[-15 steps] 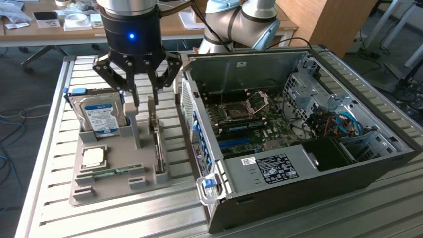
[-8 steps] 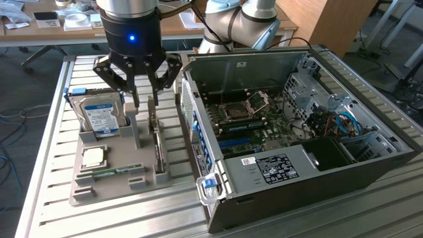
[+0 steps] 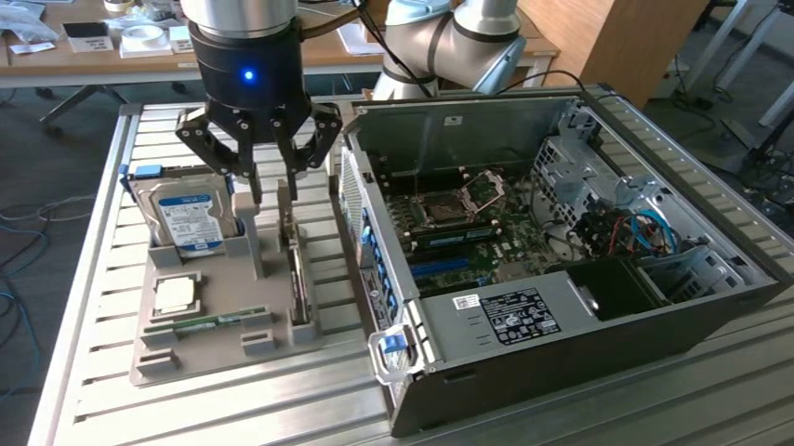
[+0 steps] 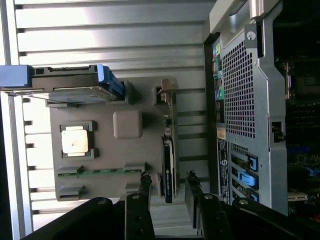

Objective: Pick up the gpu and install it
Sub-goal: 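Pick up the gpu and move the gpu toward the slot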

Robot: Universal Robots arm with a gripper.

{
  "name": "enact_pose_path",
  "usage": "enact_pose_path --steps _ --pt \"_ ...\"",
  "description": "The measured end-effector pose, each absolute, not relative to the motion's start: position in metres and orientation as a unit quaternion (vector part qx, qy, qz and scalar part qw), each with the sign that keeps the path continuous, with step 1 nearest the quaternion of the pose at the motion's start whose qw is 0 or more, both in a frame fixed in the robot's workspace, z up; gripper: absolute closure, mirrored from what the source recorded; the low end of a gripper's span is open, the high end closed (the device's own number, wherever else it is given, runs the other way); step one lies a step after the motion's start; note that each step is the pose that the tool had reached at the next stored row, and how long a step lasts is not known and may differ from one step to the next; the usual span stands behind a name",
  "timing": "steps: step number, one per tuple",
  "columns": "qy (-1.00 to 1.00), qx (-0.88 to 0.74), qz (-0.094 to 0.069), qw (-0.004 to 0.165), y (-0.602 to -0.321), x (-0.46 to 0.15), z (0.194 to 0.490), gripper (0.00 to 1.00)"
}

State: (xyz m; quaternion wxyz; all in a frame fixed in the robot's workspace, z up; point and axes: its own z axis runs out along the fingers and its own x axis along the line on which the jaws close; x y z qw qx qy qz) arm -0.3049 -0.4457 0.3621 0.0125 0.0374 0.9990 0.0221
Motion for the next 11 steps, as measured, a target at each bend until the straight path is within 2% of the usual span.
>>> enact_pose_path --steps 11 --pt "0.999 0.037 0.022 0.012 -0.4457 -0.3049 0.3532 0.58"
